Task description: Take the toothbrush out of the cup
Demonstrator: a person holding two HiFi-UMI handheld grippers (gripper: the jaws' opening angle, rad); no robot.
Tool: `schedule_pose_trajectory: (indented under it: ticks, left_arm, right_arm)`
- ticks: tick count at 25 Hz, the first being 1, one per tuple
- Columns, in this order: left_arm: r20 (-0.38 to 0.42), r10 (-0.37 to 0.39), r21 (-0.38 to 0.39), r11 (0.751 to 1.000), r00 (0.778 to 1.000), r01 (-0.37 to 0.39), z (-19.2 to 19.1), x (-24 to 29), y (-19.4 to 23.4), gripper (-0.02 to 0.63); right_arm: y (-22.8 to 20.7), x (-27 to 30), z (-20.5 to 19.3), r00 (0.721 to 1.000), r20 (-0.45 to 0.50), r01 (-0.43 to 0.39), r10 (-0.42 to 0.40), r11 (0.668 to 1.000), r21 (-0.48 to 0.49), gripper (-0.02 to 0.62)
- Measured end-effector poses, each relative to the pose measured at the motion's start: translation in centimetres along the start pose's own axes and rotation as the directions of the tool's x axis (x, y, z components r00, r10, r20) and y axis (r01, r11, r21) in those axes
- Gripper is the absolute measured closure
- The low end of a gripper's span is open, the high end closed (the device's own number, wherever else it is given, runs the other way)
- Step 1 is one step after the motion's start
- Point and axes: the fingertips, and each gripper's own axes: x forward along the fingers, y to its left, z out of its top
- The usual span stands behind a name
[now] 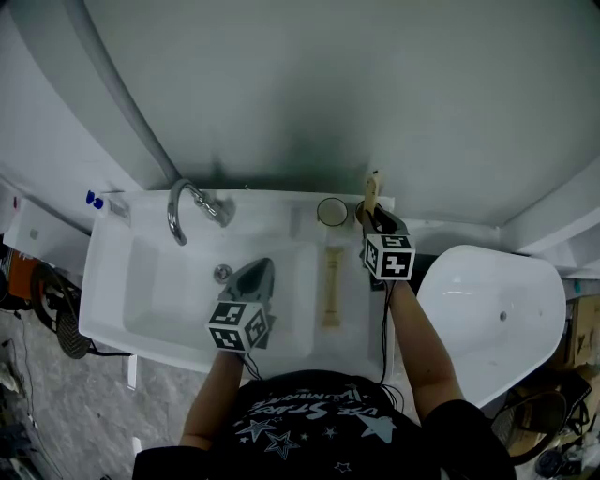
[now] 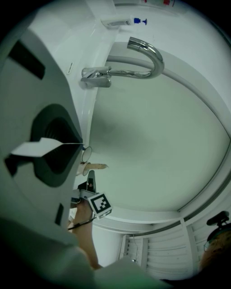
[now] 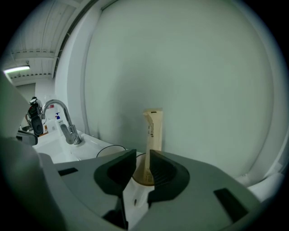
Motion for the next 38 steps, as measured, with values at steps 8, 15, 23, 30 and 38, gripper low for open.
schedule_pose_trajectory:
  ticks: [8, 15, 23, 30, 38]
  left_arm:
    - [-0.039, -0.006, -0.015, 1.0, 0.999, 0.006, -1.0, 1.1, 0.2, 0.586]
    - [-0.066, -0.014, -0.022, 1.0, 0.998, 0.013, -1.8, 1.5, 0.3, 0.588]
    - [-0.074, -0.023, -0.02, 1.0, 0.997, 0.021, -2.1, 1.5, 0.0, 0.586]
    - [-0.058, -0.025, -0.011, 1.0, 0.998, 0.024, -1.6, 0.9, -0.1, 0.587]
    - [-0.025, -0.039, 0.01, 0.999, 0.999, 0.039, -0.7, -0.2, -1.0, 0.586]
  right_arm:
    - [-1.6, 1.9, -0.3, 0.997, 0.02, 0.079, -0.077, 0.995, -0.062, 0.5]
    - [-1.9, 2.9, -0.5, 0.994, 0.025, 0.111, -0.109, 0.991, -0.079, 0.502]
    - [-2.0, 2.8, -0.8, 0.995, 0.017, 0.101, -0.1, 0.993, -0.06, 0.546]
    - [-2.2, 1.8, 0.4, 0.992, 0.049, 0.116, -0.113, 0.991, -0.063, 0.565]
    - [-1.4, -1.3, 4.0, 0.981, 0.159, 0.118, -0.112, 0.992, -0.031, 0.566]
